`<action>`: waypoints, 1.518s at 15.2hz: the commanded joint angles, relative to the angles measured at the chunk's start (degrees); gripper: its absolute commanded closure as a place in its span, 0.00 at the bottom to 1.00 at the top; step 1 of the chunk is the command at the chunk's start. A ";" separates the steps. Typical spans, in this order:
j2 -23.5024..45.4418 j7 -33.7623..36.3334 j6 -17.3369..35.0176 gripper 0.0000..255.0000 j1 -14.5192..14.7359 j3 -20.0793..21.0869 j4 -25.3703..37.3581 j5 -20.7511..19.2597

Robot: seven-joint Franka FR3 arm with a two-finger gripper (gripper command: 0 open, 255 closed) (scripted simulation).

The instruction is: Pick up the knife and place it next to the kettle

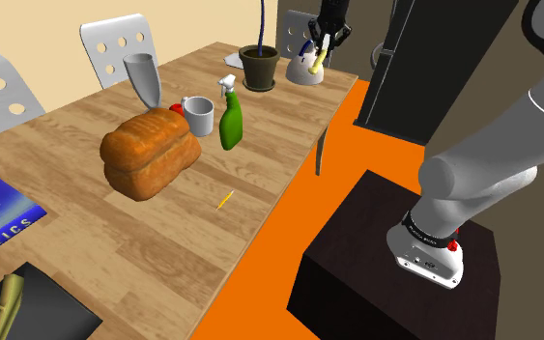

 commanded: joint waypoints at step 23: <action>17.72 -12.44 5.67 1.00 -6.70 -6.80 12.15 -3.85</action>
